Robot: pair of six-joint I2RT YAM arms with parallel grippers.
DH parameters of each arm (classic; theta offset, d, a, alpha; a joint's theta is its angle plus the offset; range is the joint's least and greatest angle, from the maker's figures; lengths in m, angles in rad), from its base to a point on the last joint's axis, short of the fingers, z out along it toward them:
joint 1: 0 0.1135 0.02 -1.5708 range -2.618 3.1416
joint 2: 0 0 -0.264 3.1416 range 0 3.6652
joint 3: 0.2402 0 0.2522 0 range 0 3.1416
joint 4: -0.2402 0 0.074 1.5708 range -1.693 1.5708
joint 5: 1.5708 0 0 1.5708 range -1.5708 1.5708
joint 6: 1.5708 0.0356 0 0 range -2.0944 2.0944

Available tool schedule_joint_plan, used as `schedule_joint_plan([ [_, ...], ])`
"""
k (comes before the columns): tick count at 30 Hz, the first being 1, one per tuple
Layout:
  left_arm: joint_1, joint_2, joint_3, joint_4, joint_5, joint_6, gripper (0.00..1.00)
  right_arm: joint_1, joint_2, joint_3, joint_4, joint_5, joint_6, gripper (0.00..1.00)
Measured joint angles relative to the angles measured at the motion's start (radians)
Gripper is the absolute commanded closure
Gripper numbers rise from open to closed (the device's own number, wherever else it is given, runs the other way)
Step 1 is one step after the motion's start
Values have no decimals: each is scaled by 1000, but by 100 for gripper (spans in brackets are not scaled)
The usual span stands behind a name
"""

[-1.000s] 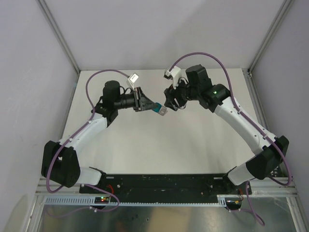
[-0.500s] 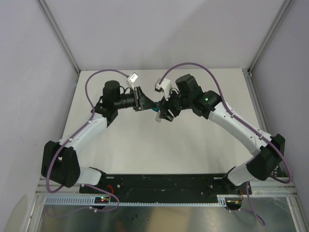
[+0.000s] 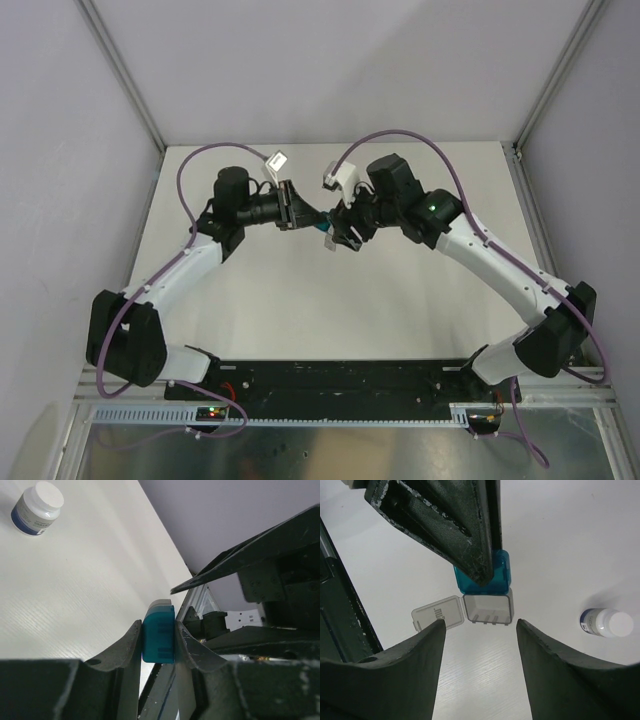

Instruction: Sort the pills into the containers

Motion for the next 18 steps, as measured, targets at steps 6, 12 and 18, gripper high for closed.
schedule_joint_plan([
  [6,6,37,6,-21,7,77,100,-45,-43,0,0,-4,0,34],
  [12,9,125,21,-64,35,169,100,-94,-76,-12,1,-12,0,34],
  [18,9,215,21,-121,61,263,100,-147,-79,-59,0,-32,0,33],
])
